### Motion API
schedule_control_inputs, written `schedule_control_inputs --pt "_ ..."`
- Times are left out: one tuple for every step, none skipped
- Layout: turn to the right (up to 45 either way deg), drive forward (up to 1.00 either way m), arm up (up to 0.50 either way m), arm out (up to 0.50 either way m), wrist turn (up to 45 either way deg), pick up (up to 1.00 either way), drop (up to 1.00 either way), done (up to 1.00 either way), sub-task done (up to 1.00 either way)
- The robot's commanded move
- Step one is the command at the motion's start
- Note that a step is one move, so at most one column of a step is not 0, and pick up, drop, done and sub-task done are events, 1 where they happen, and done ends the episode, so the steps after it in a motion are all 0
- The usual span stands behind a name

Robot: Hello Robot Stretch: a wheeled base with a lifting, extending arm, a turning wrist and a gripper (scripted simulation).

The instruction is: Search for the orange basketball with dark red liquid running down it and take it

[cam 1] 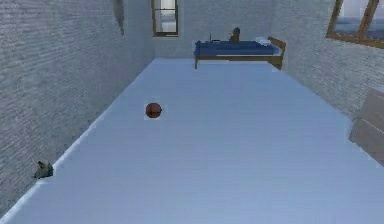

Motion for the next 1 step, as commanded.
schedule_control_inputs --pt "0.0 0.8 0.0 0.0 0.0 0.0 0.0 0.0 0.0"
